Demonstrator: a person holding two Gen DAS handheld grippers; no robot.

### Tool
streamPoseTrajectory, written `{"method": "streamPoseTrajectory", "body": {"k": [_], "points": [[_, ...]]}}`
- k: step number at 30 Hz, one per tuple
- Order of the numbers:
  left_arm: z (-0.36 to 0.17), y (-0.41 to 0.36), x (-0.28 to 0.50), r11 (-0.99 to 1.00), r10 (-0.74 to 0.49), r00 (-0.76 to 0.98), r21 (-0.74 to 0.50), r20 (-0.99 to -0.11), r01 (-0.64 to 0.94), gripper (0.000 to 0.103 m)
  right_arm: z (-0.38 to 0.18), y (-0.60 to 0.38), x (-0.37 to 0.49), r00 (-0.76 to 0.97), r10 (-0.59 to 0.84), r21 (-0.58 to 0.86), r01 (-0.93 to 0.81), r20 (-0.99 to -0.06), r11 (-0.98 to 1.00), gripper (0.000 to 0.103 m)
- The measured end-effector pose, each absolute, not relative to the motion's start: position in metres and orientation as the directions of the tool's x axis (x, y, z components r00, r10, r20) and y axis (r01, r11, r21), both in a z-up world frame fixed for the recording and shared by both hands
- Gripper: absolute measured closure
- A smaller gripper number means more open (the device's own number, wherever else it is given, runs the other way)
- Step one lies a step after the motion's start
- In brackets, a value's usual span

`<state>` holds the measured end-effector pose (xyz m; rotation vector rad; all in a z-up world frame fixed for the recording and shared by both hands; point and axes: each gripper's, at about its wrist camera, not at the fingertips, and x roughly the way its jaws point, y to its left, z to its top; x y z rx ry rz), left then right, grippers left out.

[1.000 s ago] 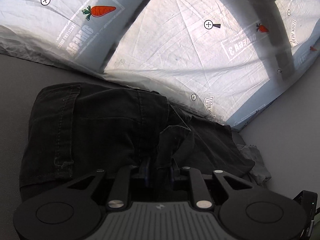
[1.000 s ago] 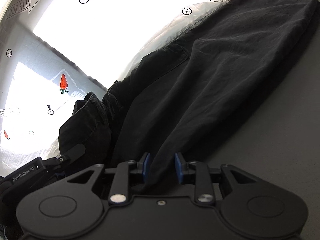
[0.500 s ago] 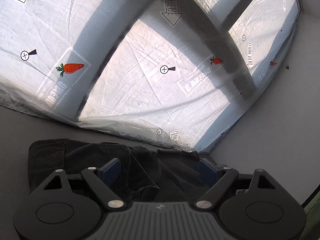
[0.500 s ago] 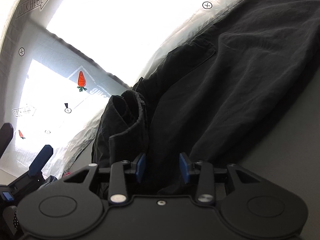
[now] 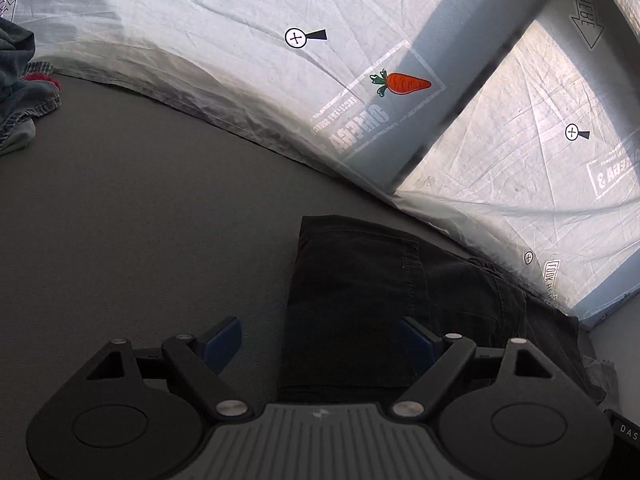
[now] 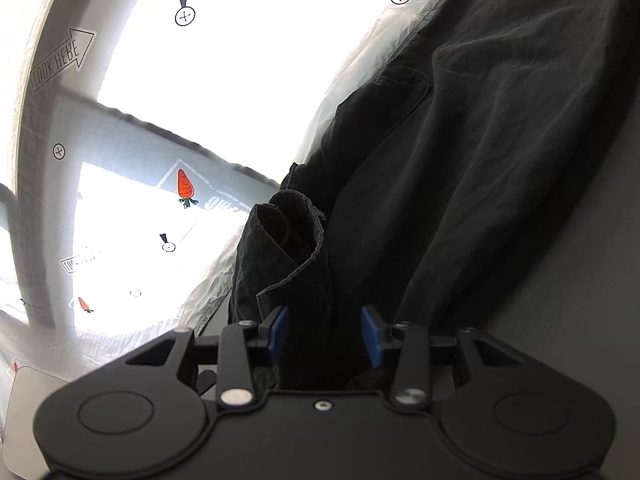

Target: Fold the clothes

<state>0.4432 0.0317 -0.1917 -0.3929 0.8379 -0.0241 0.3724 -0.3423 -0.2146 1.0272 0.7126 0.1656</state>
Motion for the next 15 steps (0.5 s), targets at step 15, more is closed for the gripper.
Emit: {"method": "streamPoseTrajectory", "body": {"k": [15], "points": [[-0.215, 0.011, 0.444, 0.959, -0.068, 0.642, -0.227, -0.764, -0.168, 0.016, -0.218, -0.288, 0.415, 0.697, 0.469, 0.667, 0.018, -0.542, 0.745, 0.058]]}}
